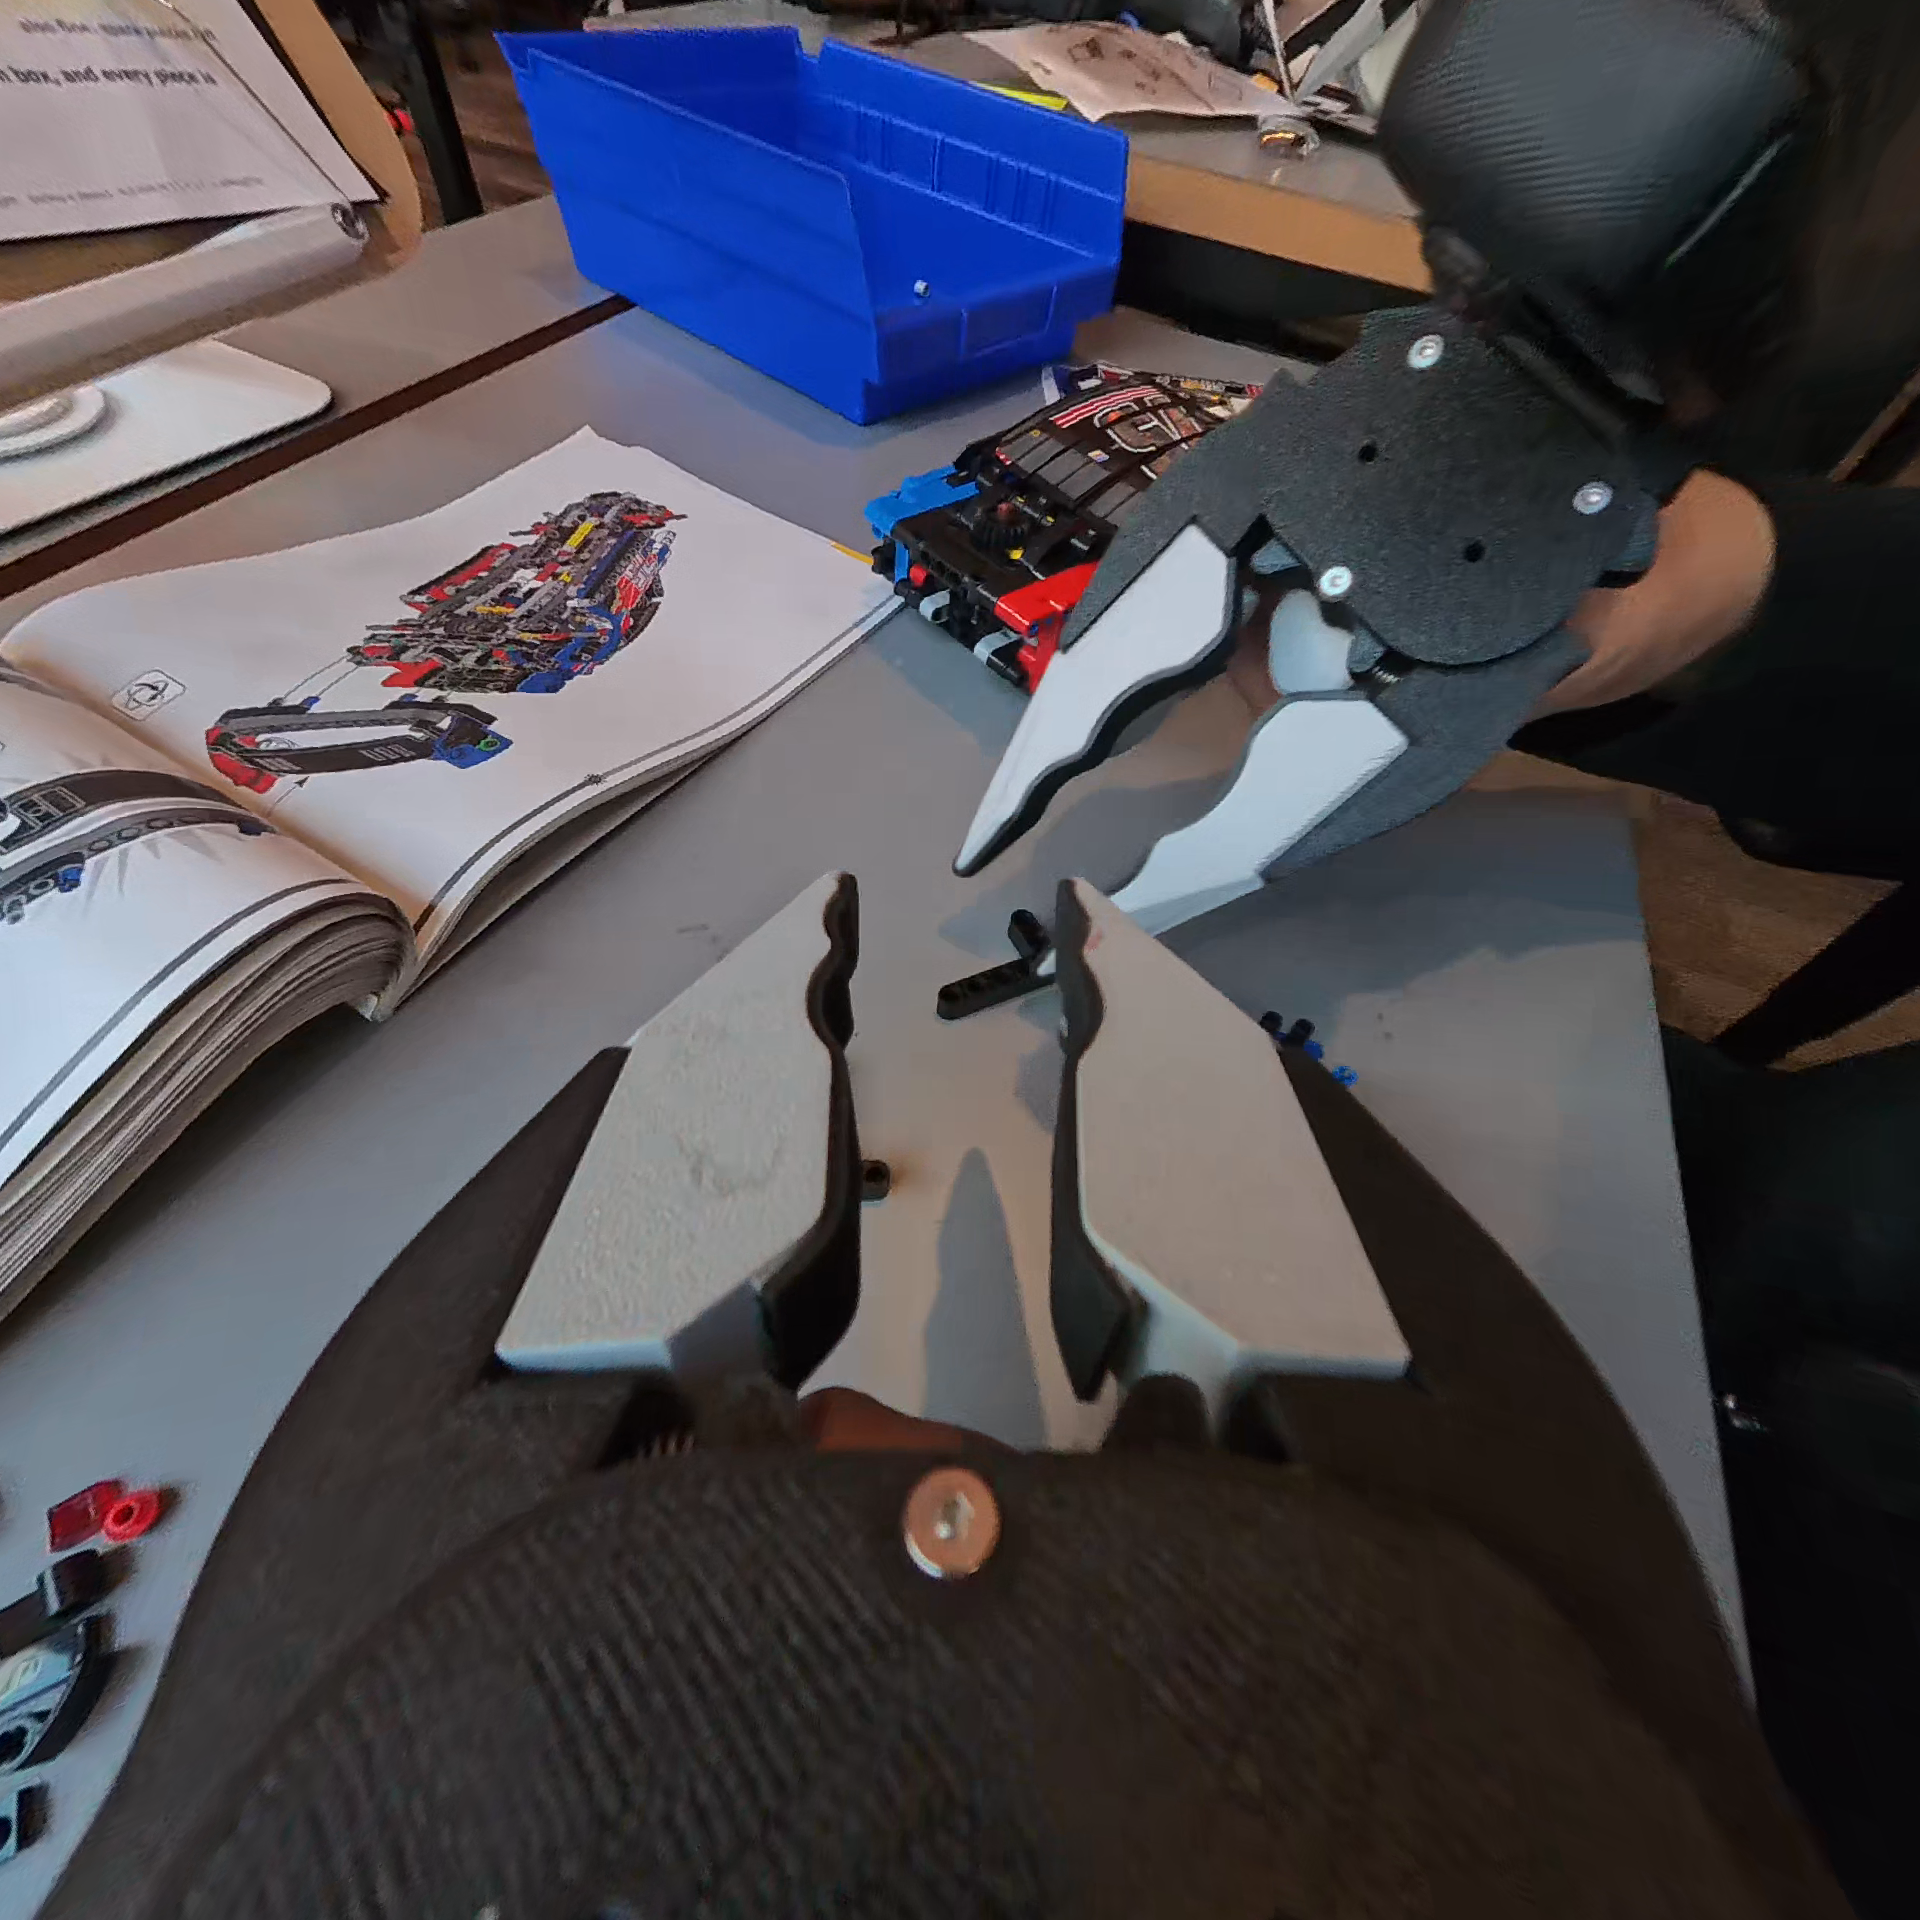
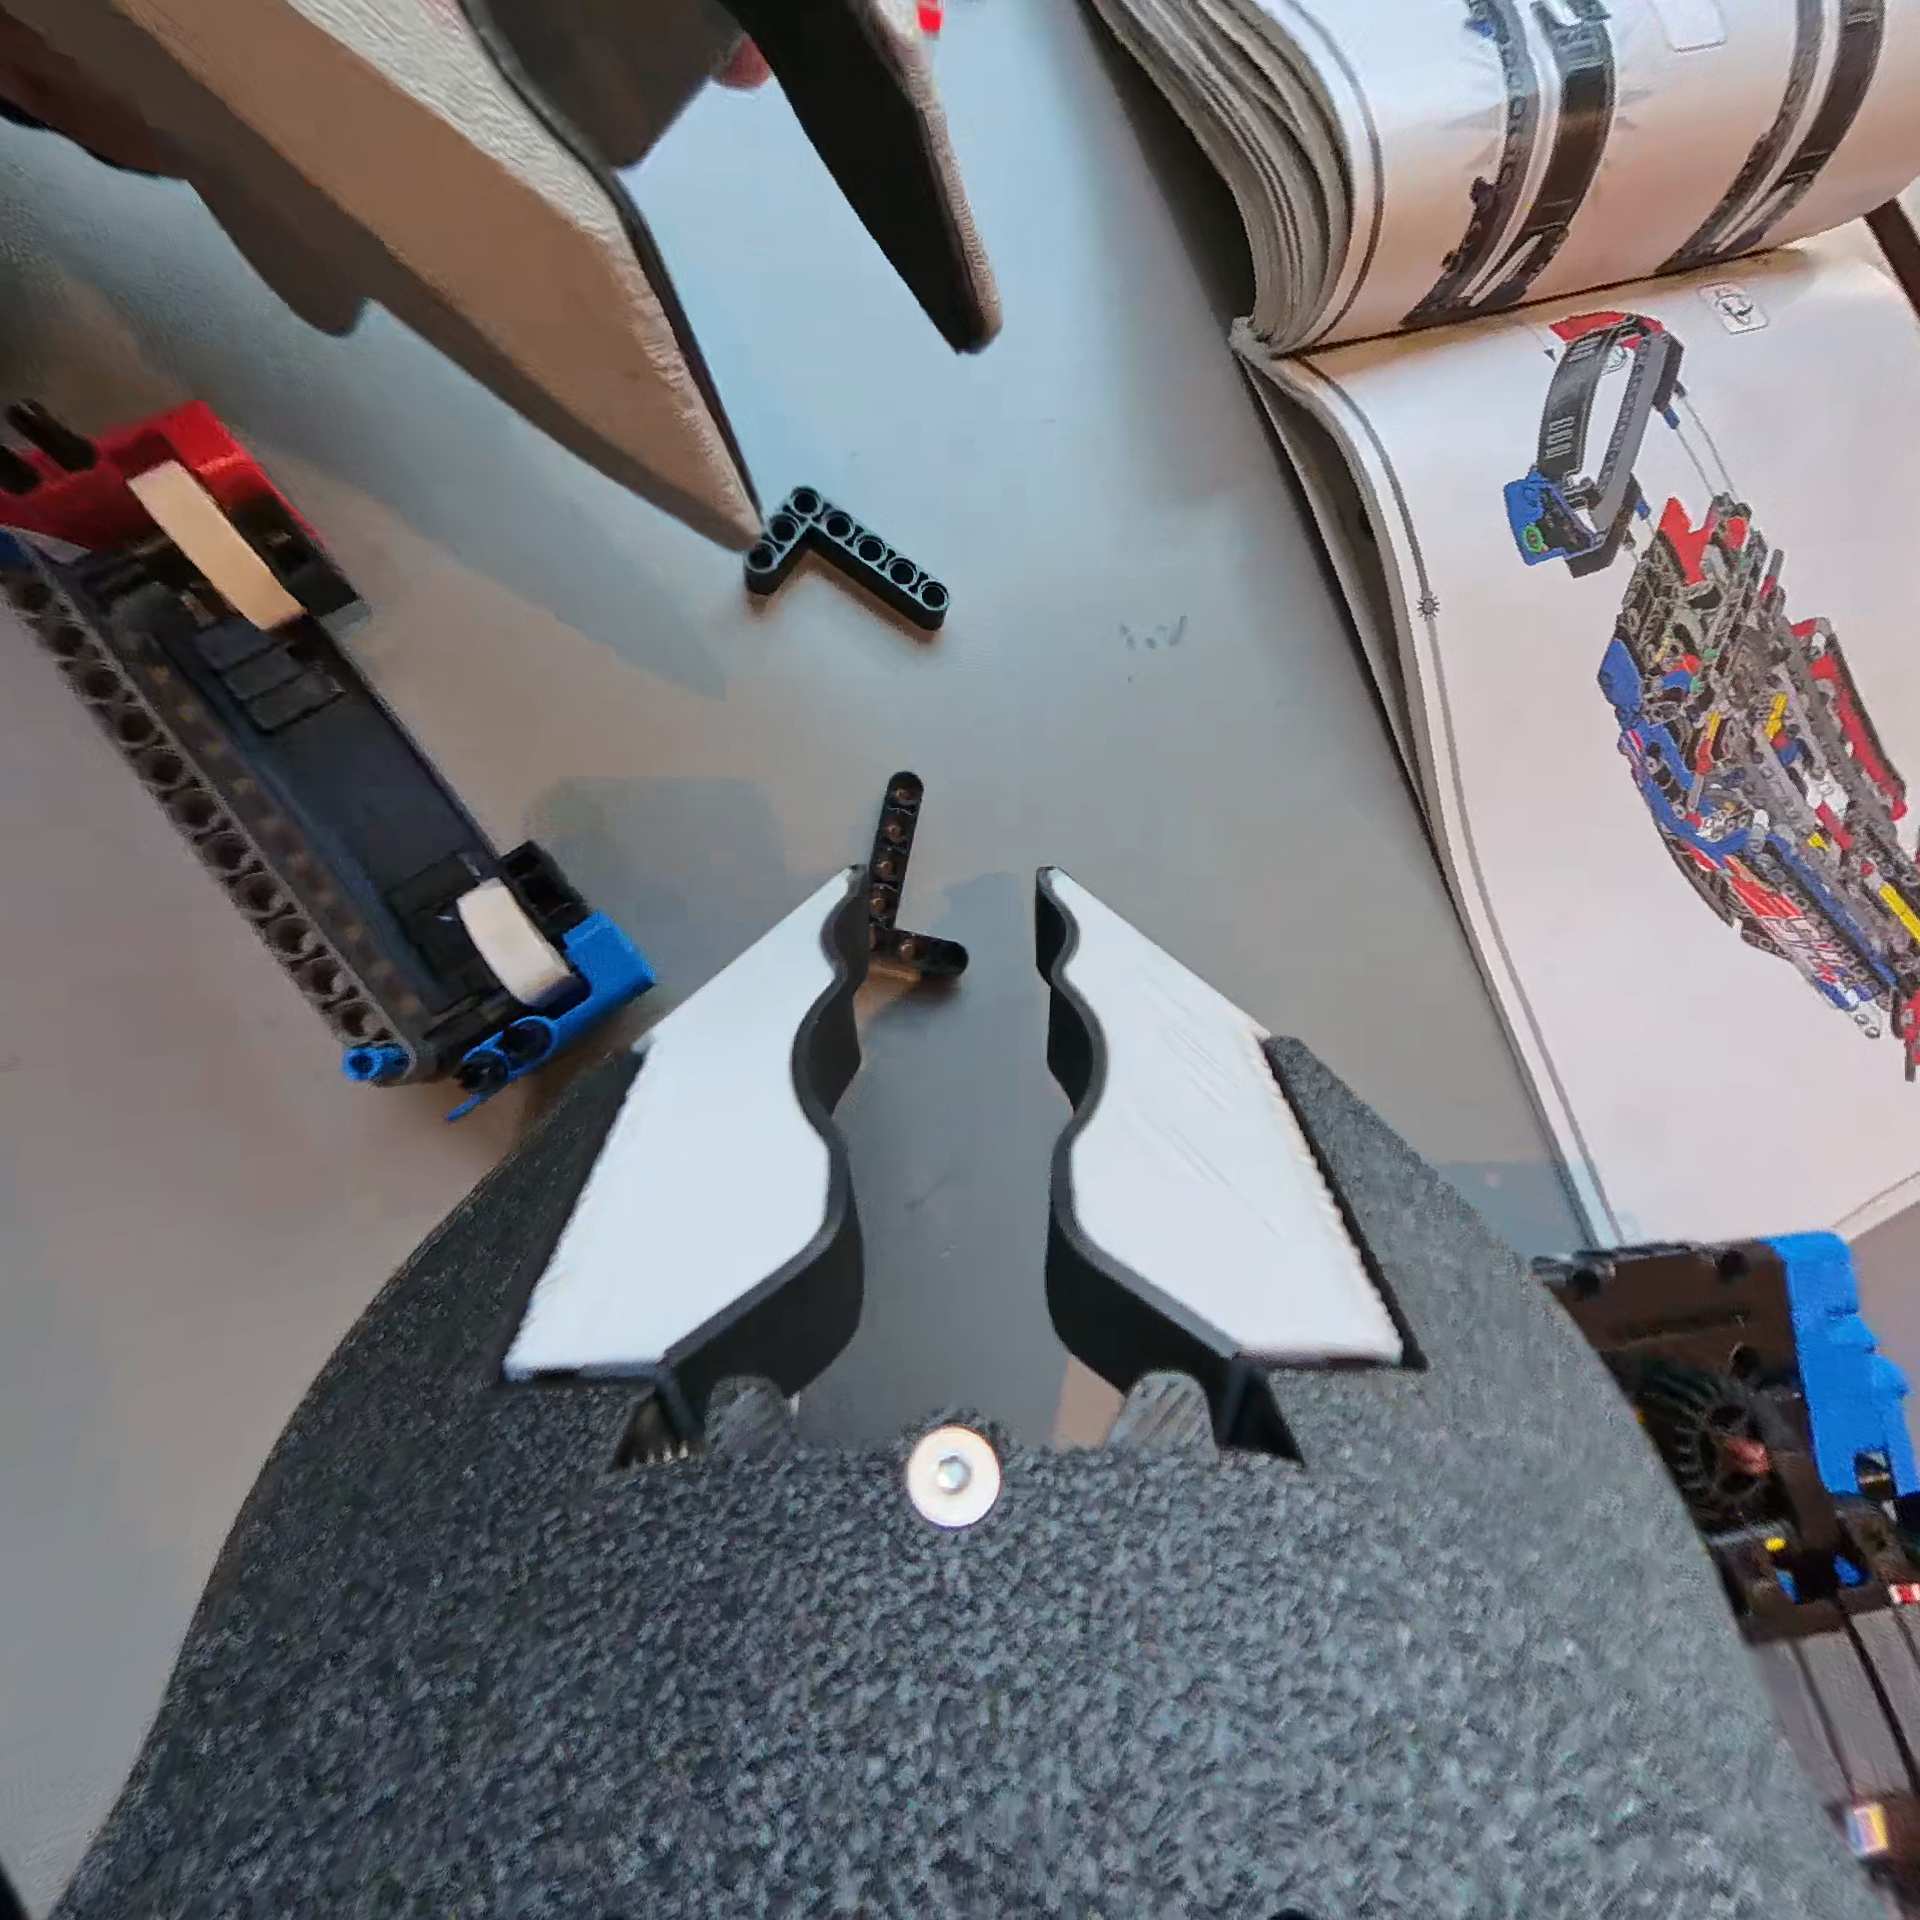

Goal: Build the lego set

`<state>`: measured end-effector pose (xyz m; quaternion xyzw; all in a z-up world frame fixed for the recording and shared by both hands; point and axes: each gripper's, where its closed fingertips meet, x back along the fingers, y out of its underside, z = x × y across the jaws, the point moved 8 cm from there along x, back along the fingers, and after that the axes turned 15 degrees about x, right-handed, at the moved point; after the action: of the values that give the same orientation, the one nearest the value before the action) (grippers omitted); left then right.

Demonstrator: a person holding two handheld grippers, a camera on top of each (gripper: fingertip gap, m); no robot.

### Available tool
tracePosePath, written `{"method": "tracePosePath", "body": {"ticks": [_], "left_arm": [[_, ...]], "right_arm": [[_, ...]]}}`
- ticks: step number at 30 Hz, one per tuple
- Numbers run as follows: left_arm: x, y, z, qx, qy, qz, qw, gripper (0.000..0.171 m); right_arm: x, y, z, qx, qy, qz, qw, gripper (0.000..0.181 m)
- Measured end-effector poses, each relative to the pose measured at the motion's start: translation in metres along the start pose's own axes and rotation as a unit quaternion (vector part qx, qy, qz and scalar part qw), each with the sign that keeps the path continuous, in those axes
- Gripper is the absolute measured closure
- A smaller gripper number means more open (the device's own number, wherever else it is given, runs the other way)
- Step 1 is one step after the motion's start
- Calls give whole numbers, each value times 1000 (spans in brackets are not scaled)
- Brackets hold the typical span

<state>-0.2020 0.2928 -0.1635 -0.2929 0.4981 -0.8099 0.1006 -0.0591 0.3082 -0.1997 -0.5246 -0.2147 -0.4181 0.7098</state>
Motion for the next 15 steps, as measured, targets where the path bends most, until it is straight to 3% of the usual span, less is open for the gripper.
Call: {"method": "tracePosePath", "body": {"ticks": [4, 7, 15], "left_arm": [[-4, 6, -4, 18, -6, -14, 1000, 138], [-4, 7, -12, 16, -40, -14, 999, 138], [1, 1, -14, -1, -84, 14, 996, 140]], "right_arm": [[-10, -1, 5, -12, -16, 1, 1000, 154], [-13, -1, 6, -17, -29, 7, 999, 177], [-5, -1, 5, -42, 18, 47, 998, 181]]}}
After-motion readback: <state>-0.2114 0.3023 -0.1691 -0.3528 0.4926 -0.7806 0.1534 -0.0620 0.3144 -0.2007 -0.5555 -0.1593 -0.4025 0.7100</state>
